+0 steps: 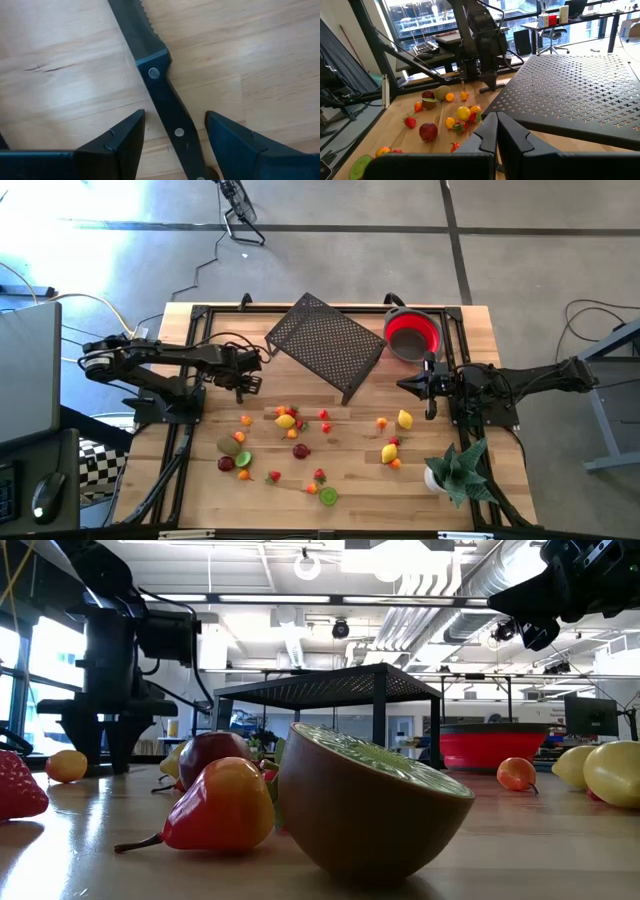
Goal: Pick & Place Fruit
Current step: Put the knife on the shelf
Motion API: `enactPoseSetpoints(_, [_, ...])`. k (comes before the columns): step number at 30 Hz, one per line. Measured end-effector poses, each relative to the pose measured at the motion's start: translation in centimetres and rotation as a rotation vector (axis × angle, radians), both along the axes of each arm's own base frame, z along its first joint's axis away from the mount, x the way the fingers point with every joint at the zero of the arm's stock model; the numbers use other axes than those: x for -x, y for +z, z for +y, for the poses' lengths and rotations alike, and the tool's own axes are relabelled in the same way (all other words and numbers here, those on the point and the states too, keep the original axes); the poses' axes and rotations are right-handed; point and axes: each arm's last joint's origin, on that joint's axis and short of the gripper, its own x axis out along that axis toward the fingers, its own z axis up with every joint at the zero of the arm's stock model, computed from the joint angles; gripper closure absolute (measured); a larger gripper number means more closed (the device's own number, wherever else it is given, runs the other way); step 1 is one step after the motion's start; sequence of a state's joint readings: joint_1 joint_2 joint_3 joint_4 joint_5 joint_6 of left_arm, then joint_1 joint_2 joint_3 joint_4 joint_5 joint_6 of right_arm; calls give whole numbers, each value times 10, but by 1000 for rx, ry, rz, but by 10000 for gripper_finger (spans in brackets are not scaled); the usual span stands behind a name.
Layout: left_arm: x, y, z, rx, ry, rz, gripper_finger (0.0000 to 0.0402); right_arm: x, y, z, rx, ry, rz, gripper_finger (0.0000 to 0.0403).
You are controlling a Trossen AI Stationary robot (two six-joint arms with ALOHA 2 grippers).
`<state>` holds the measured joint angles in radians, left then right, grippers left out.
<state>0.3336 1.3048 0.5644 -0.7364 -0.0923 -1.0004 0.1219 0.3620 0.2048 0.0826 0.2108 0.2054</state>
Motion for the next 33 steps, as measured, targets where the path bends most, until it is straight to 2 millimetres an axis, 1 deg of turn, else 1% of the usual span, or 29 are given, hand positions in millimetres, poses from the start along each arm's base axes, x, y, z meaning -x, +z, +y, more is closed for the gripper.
enactPoseSetpoints(29, [-1, 0, -1, 26, -10, -14, 195, 0, 0, 0, 0, 0, 0, 400])
enactPoseSetpoints(33, [-1, 0, -1, 26, -11, -15, 209, 0, 0, 0, 0, 0, 0, 400])
